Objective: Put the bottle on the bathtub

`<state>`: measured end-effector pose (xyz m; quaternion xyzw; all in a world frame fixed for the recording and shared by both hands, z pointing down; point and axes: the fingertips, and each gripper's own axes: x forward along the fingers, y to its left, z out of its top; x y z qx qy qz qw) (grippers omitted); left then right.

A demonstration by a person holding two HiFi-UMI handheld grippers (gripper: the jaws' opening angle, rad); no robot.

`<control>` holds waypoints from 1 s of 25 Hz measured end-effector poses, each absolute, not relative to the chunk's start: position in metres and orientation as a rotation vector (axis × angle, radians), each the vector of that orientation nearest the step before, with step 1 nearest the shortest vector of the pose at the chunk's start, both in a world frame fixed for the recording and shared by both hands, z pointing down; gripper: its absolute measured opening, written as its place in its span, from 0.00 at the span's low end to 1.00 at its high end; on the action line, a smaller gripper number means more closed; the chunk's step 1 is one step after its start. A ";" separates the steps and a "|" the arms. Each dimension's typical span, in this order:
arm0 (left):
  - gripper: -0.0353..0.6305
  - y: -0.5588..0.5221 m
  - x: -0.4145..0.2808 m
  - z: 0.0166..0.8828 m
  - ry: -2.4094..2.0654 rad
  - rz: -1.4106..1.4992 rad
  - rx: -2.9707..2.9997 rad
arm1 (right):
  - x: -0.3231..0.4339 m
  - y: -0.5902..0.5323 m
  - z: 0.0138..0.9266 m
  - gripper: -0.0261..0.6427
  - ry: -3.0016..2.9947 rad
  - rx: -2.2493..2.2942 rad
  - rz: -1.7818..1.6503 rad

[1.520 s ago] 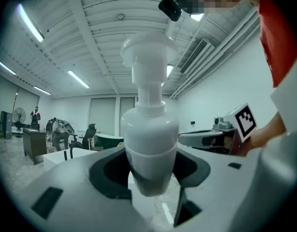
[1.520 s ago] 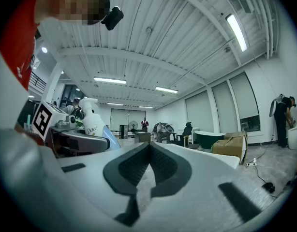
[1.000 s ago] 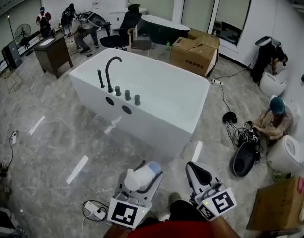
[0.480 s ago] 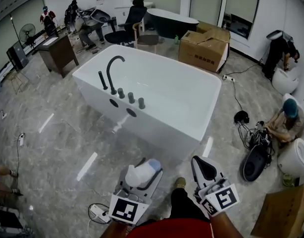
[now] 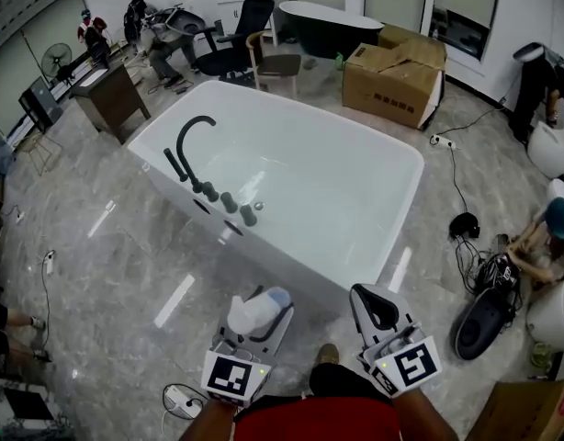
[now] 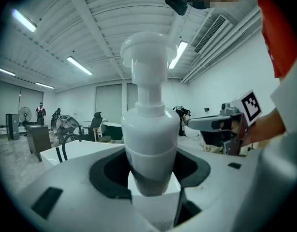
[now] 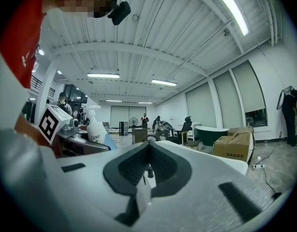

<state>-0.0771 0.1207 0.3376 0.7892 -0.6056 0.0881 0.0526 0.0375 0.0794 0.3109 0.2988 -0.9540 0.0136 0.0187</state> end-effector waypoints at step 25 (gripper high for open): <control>0.40 -0.094 -0.090 0.546 -1.744 0.627 2.303 | 0.062 -0.056 0.379 0.05 -2.718 1.152 0.211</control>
